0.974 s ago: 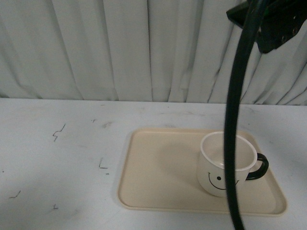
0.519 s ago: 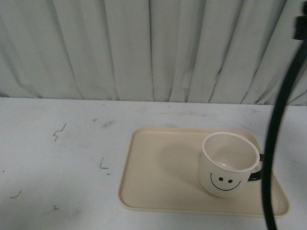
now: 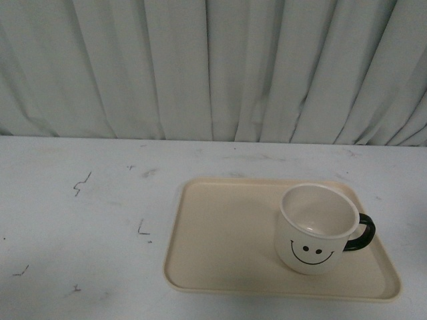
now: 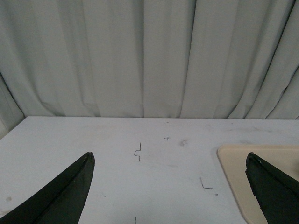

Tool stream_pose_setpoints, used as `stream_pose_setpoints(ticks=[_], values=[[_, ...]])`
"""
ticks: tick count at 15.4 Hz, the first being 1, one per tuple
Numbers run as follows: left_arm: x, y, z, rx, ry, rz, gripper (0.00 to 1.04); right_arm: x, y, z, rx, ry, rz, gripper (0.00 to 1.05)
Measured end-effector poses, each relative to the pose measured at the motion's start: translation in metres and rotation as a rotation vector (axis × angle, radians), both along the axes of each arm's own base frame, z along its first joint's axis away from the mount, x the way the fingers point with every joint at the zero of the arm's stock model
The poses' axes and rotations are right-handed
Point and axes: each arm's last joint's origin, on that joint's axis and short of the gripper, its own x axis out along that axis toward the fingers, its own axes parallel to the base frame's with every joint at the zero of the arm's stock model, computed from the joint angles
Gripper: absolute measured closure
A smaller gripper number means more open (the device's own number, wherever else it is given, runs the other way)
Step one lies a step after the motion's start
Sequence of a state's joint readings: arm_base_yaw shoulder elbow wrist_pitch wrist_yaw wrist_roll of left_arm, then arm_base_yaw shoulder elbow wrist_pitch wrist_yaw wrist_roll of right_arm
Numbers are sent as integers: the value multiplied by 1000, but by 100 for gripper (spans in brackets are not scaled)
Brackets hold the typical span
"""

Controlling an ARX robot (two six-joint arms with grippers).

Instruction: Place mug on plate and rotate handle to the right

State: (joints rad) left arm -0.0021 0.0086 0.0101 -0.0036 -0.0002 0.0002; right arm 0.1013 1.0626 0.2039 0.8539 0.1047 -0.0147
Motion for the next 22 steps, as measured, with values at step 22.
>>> stream_pose_setpoints(ticks=[22], values=[[0, 0, 0, 0, 0, 0, 7, -79, -17, -17, 1, -18, 2, 103]])
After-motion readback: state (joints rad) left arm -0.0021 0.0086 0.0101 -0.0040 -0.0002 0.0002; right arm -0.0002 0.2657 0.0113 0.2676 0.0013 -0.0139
